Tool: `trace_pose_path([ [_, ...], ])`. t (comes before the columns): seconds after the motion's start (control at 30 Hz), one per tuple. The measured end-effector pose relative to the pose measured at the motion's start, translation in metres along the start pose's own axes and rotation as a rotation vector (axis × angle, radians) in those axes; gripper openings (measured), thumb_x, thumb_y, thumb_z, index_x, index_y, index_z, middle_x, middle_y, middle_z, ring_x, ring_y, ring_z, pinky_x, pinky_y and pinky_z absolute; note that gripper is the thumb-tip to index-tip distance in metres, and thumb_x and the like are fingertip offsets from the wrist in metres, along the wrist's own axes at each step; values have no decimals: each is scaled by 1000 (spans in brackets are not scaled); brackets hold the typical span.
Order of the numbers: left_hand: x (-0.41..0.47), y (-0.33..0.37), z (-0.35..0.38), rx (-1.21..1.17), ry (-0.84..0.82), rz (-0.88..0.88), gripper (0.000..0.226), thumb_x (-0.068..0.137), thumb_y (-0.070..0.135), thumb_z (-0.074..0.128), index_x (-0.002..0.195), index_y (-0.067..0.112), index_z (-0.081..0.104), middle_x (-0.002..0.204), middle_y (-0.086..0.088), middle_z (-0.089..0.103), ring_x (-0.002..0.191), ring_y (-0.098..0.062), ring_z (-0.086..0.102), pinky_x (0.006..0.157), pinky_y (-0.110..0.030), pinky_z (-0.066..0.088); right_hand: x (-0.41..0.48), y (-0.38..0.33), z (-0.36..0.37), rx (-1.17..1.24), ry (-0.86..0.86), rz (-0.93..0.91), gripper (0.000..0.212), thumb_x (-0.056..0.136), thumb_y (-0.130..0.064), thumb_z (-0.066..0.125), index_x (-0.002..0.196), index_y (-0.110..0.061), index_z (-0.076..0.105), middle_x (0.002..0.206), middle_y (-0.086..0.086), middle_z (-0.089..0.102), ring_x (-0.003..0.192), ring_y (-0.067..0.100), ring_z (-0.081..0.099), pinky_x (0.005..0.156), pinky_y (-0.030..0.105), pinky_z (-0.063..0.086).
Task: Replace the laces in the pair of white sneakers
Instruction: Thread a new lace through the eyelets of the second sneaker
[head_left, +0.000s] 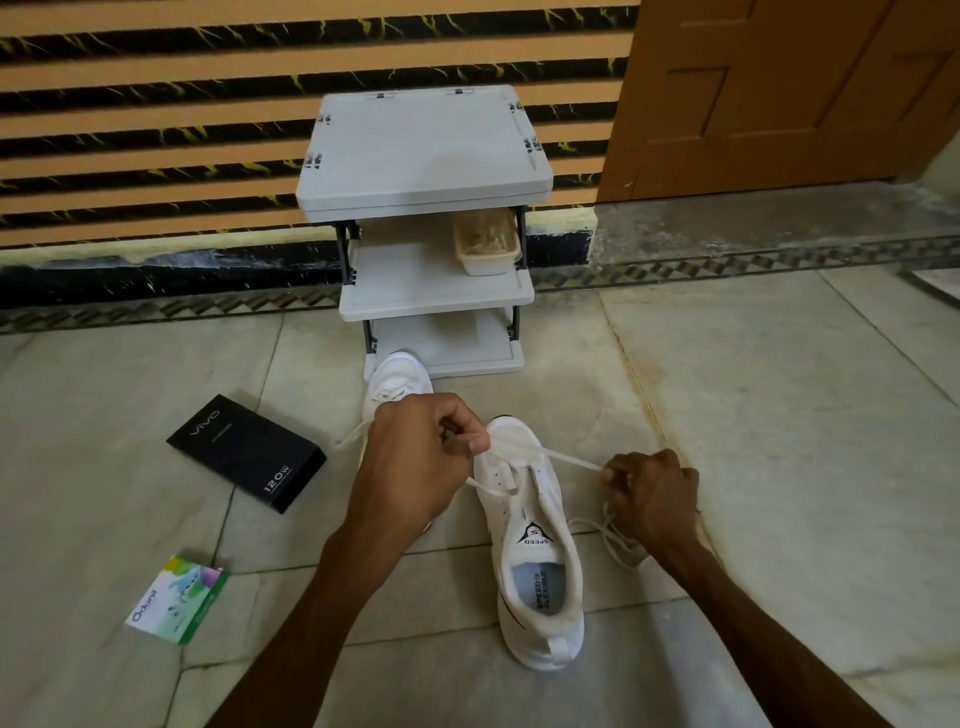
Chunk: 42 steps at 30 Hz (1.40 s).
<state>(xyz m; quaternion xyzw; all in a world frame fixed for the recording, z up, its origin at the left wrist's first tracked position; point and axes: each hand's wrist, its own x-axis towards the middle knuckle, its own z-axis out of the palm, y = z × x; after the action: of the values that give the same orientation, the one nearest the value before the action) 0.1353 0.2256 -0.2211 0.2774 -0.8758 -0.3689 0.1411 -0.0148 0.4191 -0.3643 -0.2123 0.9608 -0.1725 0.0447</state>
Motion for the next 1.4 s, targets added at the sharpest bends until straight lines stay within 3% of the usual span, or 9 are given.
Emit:
trace_pose_path([
  [0.2,-3,-2,11,372,-106,145,6,86,19,68,85,24,72,107,4,58,103,-14,51,85,-28,46,-9,-37,-25,282,49,-225,12,87,-20,67,82,-28,75,83,-13,73,89,20,62,82,42,45],
  [0.33,-1,3,31,157,-257,179,2,82,13,74,81,13,75,101,13,61,99,1,48,88,-14,32,-20,-61,-41,318,45,-398,10,88,-19,68,84,-26,74,87,-15,72,93,16,59,82,40,41],
  [0.47,-6,1,45,24,-260,202,5,84,-1,68,86,-1,72,99,-2,69,81,21,48,79,2,29,-25,-70,-48,330,48,-405,13,86,-15,69,85,-26,74,84,-14,71,93,14,57,82,35,33],
  [0.63,-10,-1,46,203,-103,306,15,82,5,69,83,19,73,86,4,65,81,-5,57,72,-16,43,-26,-66,-49,300,52,-420,10,89,-20,66,85,-27,73,81,-12,70,88,13,57,80,34,32],
  [0.7,-10,1,43,116,-120,251,15,80,4,69,77,18,74,75,12,65,71,0,58,66,-15,43,-25,-62,-42,270,64,-415,11,90,-22,65,83,-28,72,78,-13,69,86,13,57,76,33,31],
  [0.83,-7,7,32,-104,-80,112,23,76,1,74,65,21,74,62,18,67,63,8,61,59,-5,42,-15,-40,-19,159,64,-278,12,89,-24,63,81,-31,70,75,-13,68,85,14,53,76,34,30],
  [1.07,-11,21,6,-268,10,147,28,76,3,79,67,28,70,65,25,68,66,8,62,62,-3,42,1,7,4,22,-60,29,17,91,-26,56,93,-30,73,91,-8,70,96,23,53,87,40,34],
  [1.27,-9,12,18,230,-63,143,15,79,10,75,75,24,71,98,15,56,95,-2,49,72,-8,28,-2,-24,-18,275,95,-150,14,82,-13,68,84,-26,74,89,-10,70,94,25,55,79,40,40],
  [1.4,-5,10,31,195,-75,228,10,77,14,77,74,23,72,102,14,53,100,-2,43,75,-5,25,-12,-52,-41,400,130,-332,6,87,-25,71,83,-29,73,88,-16,68,93,21,59,81,45,44],
])
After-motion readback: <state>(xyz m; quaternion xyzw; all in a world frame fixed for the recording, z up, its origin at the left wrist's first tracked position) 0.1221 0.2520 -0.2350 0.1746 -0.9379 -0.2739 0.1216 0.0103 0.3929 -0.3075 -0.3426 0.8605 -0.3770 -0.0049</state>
